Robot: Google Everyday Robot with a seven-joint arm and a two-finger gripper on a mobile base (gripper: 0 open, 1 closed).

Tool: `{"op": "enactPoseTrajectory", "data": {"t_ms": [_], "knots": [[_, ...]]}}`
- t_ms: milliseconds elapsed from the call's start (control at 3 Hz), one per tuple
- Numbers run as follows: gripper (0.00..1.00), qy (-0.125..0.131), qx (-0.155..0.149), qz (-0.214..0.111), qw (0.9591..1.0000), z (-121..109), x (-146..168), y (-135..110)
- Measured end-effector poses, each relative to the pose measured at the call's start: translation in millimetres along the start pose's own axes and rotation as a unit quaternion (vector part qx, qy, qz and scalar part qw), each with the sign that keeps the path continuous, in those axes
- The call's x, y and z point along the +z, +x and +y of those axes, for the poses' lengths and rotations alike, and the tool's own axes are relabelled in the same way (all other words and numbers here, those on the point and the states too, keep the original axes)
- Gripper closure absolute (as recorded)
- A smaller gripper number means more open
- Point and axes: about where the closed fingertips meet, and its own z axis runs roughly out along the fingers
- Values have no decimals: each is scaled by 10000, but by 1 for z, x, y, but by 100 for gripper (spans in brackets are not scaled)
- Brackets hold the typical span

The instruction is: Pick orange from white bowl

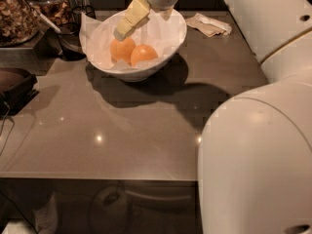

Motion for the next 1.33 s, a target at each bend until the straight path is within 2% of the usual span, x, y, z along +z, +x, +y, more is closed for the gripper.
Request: {"op": "enactPoseTrajectory", "data": {"t_ms": [667, 1333], "knots": [[22, -128, 224, 161, 9995, -14, 28, 9], [27, -181, 287, 273, 9991, -23, 44, 11]]}}
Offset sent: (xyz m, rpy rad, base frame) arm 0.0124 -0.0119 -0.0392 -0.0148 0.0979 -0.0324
